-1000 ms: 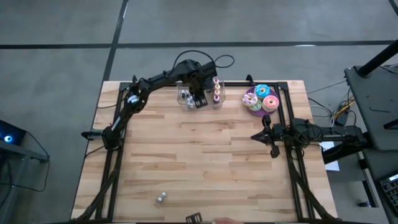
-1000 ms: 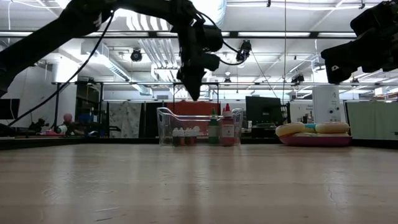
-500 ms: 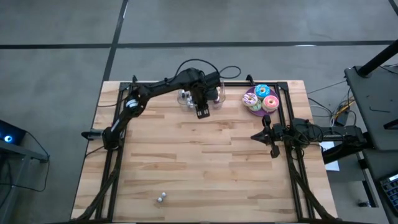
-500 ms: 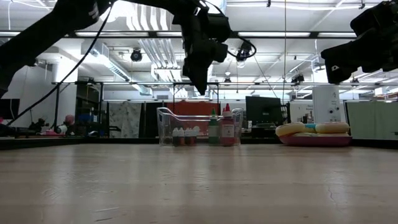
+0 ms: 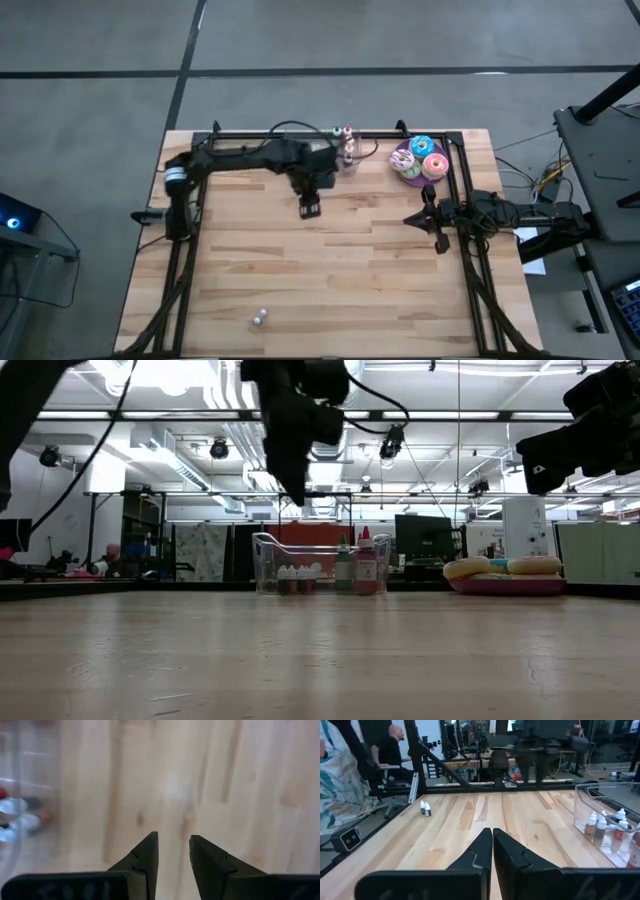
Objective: Pick & Place food coloring
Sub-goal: Put the small red food coloring bottle into the transparent bin
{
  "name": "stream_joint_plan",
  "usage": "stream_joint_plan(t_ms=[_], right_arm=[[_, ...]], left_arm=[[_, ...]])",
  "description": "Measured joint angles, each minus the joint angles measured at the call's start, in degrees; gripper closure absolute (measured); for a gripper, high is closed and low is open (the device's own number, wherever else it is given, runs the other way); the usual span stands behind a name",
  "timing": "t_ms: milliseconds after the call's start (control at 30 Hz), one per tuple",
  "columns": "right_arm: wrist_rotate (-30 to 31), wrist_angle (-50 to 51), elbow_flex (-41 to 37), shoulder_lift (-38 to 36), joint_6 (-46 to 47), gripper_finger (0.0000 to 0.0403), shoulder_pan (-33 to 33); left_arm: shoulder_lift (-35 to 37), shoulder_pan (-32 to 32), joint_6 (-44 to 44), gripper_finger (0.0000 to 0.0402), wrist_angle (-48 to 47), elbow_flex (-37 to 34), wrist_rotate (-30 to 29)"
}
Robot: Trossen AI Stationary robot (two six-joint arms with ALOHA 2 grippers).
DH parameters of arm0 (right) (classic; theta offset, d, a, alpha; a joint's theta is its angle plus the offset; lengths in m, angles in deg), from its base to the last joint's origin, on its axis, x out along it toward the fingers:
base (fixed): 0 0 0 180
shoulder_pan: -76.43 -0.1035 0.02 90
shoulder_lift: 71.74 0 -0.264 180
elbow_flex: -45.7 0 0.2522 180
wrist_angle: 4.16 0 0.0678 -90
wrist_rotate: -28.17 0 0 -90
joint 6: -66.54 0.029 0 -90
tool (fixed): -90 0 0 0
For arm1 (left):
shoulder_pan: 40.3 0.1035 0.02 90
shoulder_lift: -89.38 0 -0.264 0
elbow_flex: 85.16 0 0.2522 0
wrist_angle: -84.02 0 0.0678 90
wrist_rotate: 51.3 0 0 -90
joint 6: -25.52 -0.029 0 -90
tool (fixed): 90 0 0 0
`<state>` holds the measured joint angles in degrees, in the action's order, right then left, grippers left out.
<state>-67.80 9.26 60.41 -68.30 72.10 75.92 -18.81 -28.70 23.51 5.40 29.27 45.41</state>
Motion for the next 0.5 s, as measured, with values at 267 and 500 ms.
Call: stream_joint_plan(t_ms=[267, 500], right_arm=[[0.0, 0.0, 0.0, 0.0, 0.0, 0.0394, 0.0], [0.0, 0.0, 0.0, 0.0, 0.0, 0.0394, 0.0]], left_arm=[[12.3, -6.6, 5.5, 0.0319, 5.1, -16.4, 0.0], [20.3, -13.9, 14.0, 0.0319, 6.3, -27.2, -0.1]])
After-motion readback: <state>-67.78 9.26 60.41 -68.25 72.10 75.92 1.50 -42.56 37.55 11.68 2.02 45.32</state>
